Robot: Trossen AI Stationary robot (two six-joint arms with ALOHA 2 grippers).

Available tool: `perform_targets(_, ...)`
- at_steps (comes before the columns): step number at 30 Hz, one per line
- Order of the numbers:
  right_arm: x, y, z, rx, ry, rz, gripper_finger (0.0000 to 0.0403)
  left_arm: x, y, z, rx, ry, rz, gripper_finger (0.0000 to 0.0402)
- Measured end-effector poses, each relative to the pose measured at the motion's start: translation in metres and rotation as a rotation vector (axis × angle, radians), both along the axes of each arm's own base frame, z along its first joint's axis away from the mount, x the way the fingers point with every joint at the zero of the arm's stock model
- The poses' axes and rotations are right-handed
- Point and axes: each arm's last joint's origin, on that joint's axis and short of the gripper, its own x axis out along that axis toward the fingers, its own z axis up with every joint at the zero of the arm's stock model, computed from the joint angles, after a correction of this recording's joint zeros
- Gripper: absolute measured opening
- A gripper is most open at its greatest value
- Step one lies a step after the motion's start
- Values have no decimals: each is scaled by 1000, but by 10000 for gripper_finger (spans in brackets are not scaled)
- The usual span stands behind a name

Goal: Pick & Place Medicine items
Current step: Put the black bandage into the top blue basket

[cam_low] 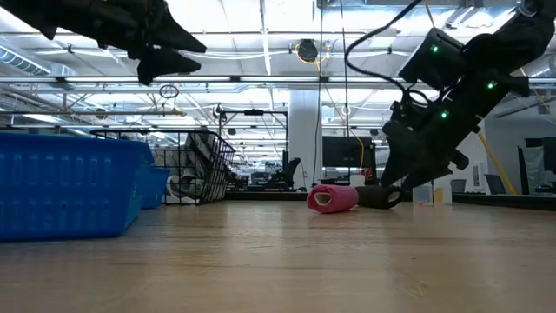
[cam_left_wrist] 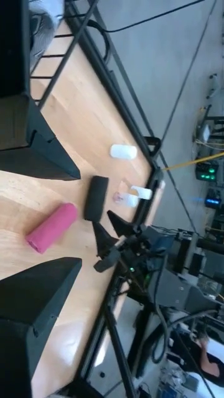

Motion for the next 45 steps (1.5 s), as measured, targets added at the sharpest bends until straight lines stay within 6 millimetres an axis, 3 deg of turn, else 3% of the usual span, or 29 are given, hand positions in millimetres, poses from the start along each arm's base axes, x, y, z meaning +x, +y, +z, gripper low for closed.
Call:
perform_targets(9,15,-1,-13,-31,-24,46,280,8,1,-7,-8,27,5,223)
perform_targets(31,9,-2,-25,-75,118,42,188,8,1,-6,-13,17,5,223)
perform_targets(36,2,-1,-17,-44,105,2,182,8,1,-6,-13,15,5,223)
perform_targets(45,3,1,17,-100,-73,82,181,8,1,-5,-7,11,7,223)
